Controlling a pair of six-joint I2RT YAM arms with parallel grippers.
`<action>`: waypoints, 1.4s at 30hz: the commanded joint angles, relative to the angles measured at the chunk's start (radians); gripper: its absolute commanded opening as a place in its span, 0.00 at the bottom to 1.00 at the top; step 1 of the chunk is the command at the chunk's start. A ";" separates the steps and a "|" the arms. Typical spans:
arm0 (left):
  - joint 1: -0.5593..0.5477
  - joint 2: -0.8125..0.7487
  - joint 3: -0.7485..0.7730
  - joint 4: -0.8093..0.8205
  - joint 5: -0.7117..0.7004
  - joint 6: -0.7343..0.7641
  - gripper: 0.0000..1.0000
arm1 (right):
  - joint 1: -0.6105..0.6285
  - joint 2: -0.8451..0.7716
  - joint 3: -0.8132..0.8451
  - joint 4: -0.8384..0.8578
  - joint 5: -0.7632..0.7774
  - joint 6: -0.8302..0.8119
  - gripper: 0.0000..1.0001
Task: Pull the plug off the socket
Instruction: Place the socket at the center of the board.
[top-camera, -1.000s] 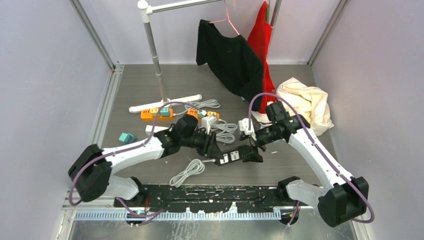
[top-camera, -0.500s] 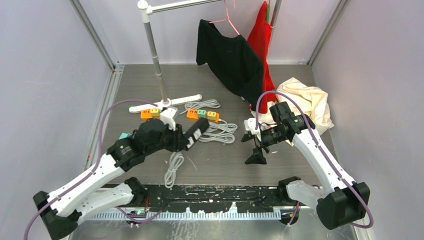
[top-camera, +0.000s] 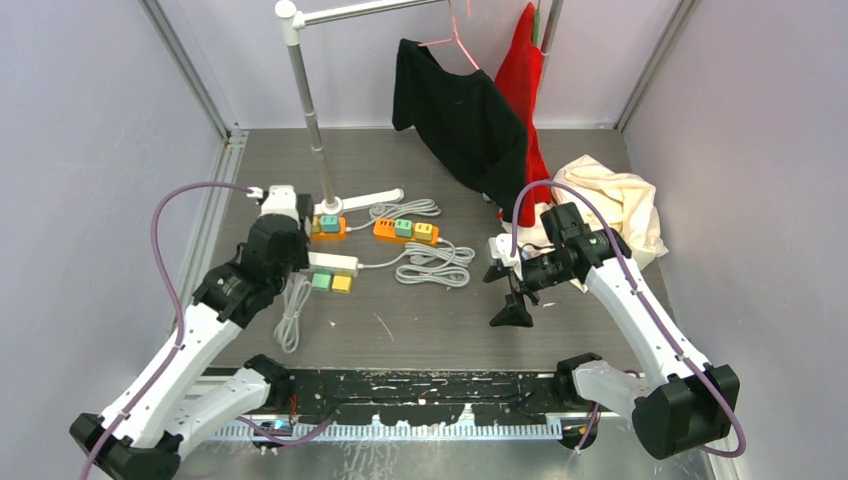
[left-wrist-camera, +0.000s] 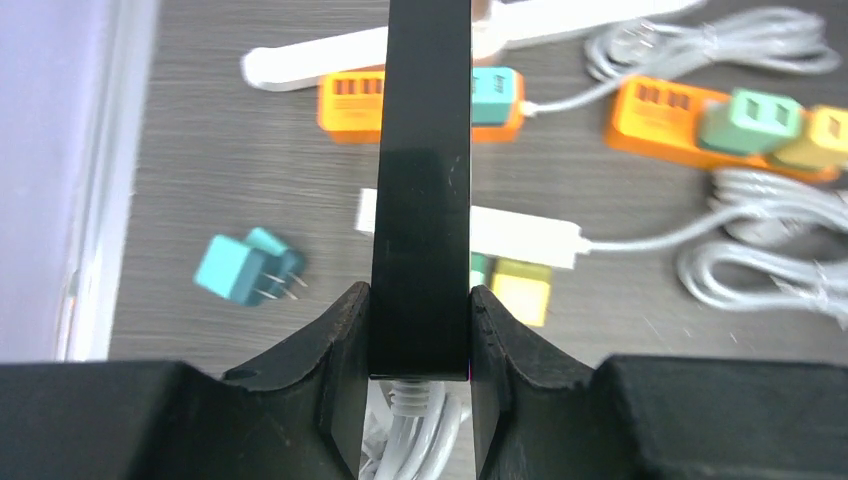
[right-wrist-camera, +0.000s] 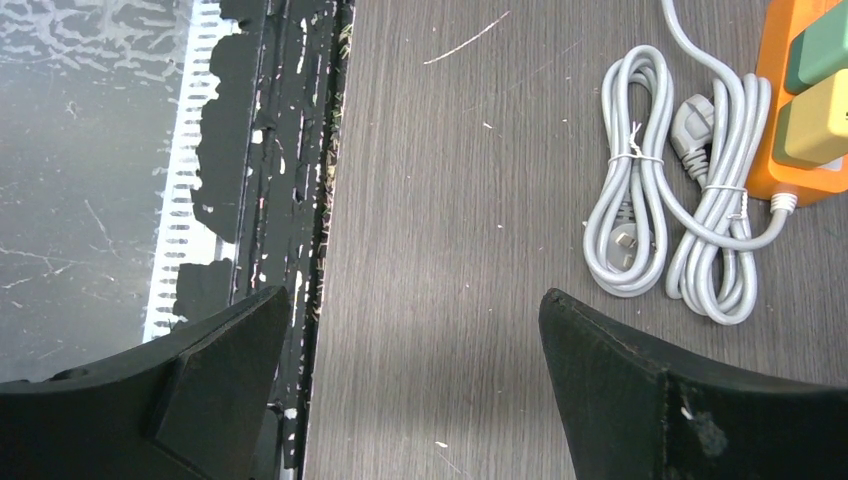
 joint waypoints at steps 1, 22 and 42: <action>0.156 0.022 0.013 0.230 -0.021 0.092 0.00 | -0.009 -0.015 0.013 0.019 -0.009 0.012 1.00; 0.762 0.678 -0.038 1.017 0.553 0.023 0.12 | -0.011 -0.038 -0.004 -0.003 -0.054 -0.029 1.00; 0.809 0.983 0.381 0.621 0.572 -0.071 0.50 | -0.011 -0.029 -0.014 -0.002 -0.047 -0.040 1.00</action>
